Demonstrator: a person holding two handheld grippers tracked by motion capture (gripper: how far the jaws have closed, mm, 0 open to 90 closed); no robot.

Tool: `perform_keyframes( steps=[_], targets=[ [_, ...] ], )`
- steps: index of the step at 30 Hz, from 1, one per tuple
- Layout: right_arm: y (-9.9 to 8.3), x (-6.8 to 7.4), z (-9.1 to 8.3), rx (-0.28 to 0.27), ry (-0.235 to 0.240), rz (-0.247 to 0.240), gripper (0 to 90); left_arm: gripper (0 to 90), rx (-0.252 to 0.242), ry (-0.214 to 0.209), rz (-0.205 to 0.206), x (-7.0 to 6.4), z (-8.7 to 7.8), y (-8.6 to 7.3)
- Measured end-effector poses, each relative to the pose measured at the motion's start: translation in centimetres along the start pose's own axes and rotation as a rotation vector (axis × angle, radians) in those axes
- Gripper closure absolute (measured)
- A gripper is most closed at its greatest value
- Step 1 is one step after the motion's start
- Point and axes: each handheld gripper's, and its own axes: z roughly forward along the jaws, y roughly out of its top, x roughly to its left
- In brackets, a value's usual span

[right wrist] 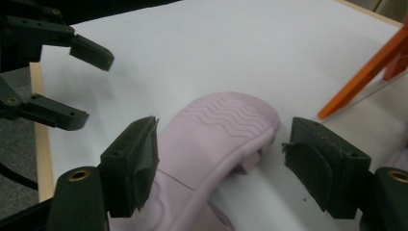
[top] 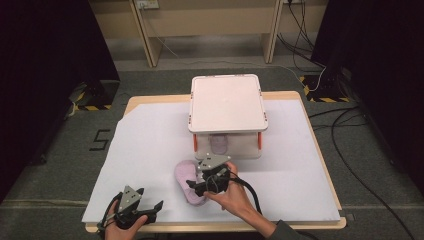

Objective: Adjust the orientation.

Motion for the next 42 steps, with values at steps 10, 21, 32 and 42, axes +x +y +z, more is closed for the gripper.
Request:
perform_keyframes(
  steps=[10,21,32,42],
  targets=[
    [0.2,2.1,2.0,0.072,-0.009,-0.040,24.5,16.5,-0.002,-0.001,0.003,0.0,0.0,0.0],
    [-0.4,1.6,1.3,0.120,-0.036,-0.055,26.9,16.5,-0.002,-0.001,0.001,0.0,0.0,0.0],
    [-0.3,1.4,0.0,0.151,-0.081,-0.183,45.2,16.5,-0.002,-0.002,0.001,-0.1,0.0,0.0],
    [0.5,0.3,0.7,0.206,-0.141,-0.226,59.9,16.5,-0.003,-0.006,0.000,-0.1,0.0,0.0]
  ],
)
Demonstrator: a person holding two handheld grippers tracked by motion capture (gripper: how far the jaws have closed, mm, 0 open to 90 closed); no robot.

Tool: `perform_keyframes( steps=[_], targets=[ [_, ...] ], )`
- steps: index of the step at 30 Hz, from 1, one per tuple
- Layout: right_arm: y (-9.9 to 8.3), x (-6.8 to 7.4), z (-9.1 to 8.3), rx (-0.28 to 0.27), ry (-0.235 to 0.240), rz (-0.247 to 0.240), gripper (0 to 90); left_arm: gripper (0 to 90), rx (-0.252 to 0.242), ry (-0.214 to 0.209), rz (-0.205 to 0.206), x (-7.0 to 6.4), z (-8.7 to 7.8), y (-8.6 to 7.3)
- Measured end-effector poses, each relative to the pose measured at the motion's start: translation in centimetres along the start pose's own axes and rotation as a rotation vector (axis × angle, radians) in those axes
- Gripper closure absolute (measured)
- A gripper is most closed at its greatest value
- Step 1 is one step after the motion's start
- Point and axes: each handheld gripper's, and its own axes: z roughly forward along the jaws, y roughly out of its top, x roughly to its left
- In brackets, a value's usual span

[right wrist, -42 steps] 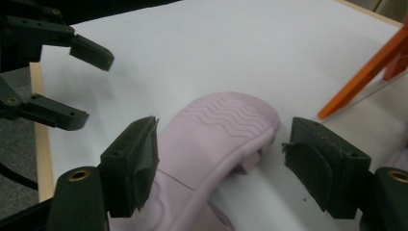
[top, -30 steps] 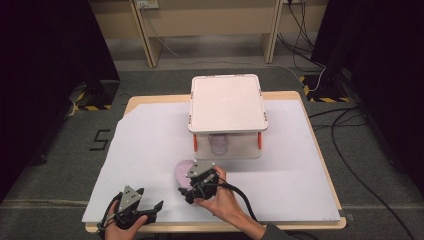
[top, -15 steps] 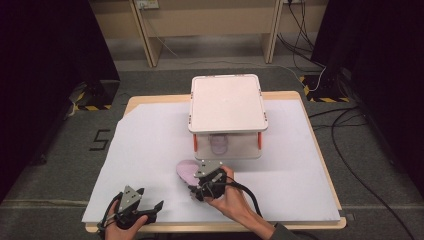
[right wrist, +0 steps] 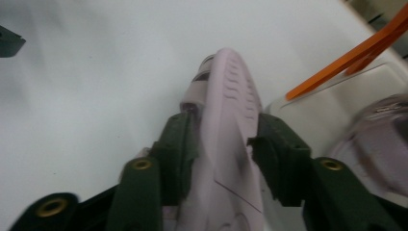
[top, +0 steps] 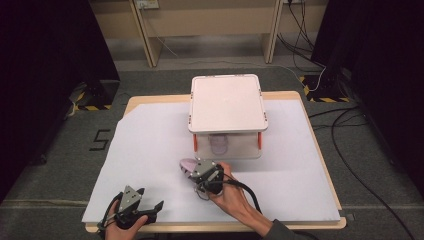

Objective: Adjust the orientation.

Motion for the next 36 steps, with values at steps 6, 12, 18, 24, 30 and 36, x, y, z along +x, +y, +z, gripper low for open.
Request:
perform_keyframes(
  steps=[6,12,18,24,30,36],
  targets=[
    [0.4,-1.1,0.8,0.097,-0.060,-0.081,70.0,16.5,0.002,-0.004,0.001,0.0,0.0,0.0],
    [-0.8,-2.1,-0.6,0.073,-0.002,-0.068,78.2,16.5,0.001,-0.002,0.000,0.1,0.0,0.0],
    [-3.7,-2.4,-4.0,0.007,0.089,0.019,78.3,16.5,0.004,0.000,0.003,0.0,0.0,0.0],
    [-7.6,-3.8,-7.1,-0.016,0.139,0.140,78.2,16.5,0.001,-0.001,0.005,0.0,0.0,0.1],
    [-11.7,-5.2,-8.8,-0.026,0.169,0.300,78.2,16.5,0.002,-0.002,0.006,-0.1,0.1,0.1],
    [-13.8,-6.5,-8.6,-0.043,0.188,0.435,76.7,16.6,0.005,-0.006,0.012,-0.2,0.1,0.1]
  ],
)
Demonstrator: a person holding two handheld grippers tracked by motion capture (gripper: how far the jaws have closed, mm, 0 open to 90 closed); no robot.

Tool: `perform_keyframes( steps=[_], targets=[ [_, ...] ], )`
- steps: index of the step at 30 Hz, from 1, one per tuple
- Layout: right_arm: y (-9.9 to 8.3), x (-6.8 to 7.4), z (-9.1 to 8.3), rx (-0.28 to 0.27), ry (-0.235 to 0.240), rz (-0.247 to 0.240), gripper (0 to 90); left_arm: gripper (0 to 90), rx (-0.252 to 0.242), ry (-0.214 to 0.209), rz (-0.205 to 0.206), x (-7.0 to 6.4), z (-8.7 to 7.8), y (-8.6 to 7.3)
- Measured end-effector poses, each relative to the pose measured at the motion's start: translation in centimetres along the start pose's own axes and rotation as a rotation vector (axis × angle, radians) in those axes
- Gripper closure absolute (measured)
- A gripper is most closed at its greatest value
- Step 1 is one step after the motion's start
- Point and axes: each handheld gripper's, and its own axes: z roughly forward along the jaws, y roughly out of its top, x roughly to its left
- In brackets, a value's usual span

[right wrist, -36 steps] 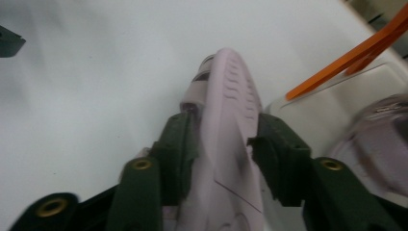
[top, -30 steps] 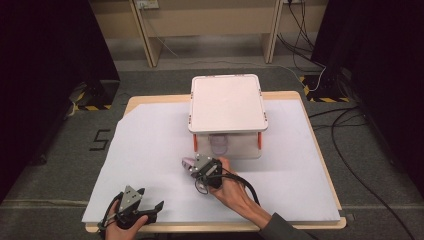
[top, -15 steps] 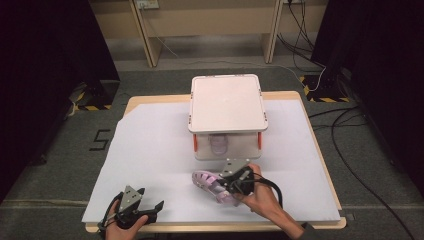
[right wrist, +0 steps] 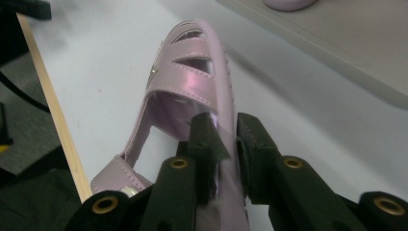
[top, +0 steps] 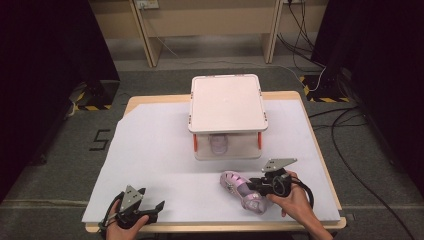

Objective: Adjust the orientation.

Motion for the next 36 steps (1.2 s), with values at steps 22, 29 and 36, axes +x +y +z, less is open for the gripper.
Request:
perform_keyframes(
  steps=[22,29,36],
  targets=[
    [-0.3,-3.7,-2.9,-0.102,-0.210,0.039,56.3,16.6,0.001,-0.003,0.001,0.0,0.0,0.0],
    [-0.5,-3.5,-3.9,-0.140,-0.182,0.021,53.5,16.5,-0.002,-0.003,-0.002,0.1,0.1,0.1],
    [-1.0,-2.6,-4.4,-0.146,-0.157,-0.059,43.1,16.6,-0.001,-0.004,0.001,0.1,0.0,0.1]
  ],
)
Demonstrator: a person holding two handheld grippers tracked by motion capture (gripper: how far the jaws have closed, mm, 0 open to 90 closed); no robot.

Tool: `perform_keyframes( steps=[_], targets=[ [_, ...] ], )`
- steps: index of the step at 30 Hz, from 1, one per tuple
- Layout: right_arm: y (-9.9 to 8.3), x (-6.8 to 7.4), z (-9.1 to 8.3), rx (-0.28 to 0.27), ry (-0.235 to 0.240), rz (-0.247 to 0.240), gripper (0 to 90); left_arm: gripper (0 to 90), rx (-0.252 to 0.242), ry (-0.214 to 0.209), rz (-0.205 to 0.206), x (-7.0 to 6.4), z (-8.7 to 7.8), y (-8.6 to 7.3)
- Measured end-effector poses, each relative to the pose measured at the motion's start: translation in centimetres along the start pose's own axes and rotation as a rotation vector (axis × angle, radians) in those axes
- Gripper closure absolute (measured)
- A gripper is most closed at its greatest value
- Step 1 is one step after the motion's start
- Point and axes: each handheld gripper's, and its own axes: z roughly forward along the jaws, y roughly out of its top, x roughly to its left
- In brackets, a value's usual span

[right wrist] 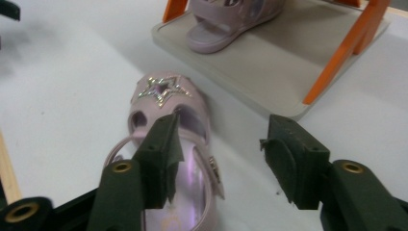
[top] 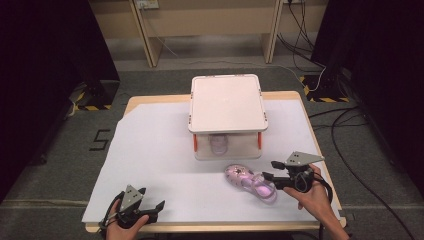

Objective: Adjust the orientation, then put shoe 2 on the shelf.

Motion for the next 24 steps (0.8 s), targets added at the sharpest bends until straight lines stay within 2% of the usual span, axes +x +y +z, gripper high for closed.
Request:
perform_keyframes(
  steps=[6,13,16,22,24],
  targets=[
    [-0.8,0.5,0.9,0.049,0.032,-0.054,37.4,16.6,0.001,-0.001,-0.001,0.0,0.0,0.0],
    [-0.9,1.9,2.1,0.079,0.045,-0.132,36.5,16.6,0.002,-0.002,0.003,-0.1,0.1,0.0],
    [-0.7,2.6,2.6,0.089,0.037,-0.157,36.1,16.6,0.001,-0.004,-0.001,-0.1,0.2,0.0],
    [-0.4,3.8,3.1,0.075,0.060,-0.167,36.4,16.5,0.003,-0.004,0.002,-0.1,0.2,0.0],
    [-0.2,4.4,3.3,0.077,0.051,-0.180,35.9,16.5,0.002,-0.004,0.000,-0.1,0.2,0.0]
  ],
)
